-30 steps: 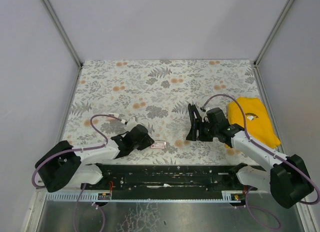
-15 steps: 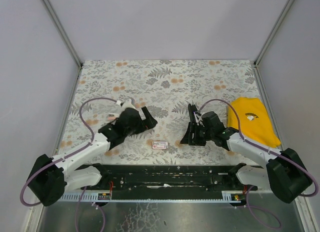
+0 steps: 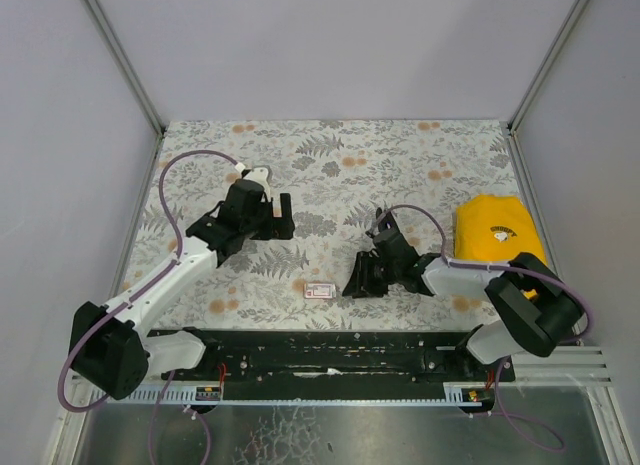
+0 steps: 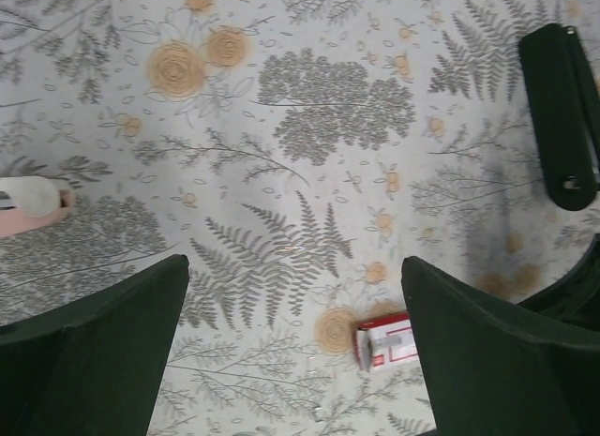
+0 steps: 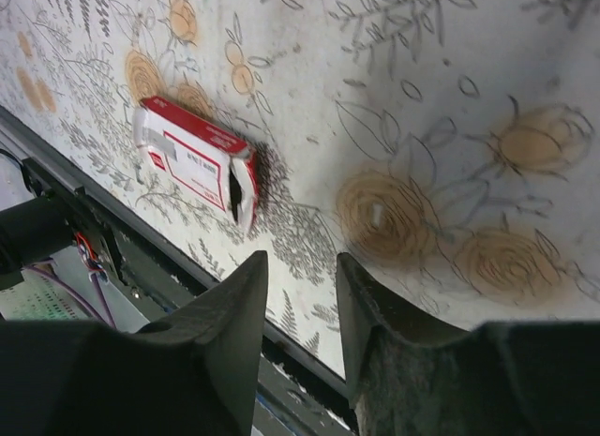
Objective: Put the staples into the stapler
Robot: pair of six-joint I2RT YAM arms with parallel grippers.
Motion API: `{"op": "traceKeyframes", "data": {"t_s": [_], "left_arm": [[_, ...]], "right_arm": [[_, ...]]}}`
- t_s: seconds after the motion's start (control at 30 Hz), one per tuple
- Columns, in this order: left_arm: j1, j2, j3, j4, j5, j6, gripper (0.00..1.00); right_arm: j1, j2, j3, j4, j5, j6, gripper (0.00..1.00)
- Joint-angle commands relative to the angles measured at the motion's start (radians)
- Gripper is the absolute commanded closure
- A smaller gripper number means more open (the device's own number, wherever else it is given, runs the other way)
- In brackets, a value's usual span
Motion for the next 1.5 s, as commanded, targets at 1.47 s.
{"op": "traceKeyframes", "data": {"t_s": [1.47], "left_arm": [[0.003, -0.031, -0.085, 0.043, -0.177, 0.115, 0.03]], "right_arm": [[0.061, 0.173, 0.089, 0.175, -0.094, 0.043, 0.80]]}}
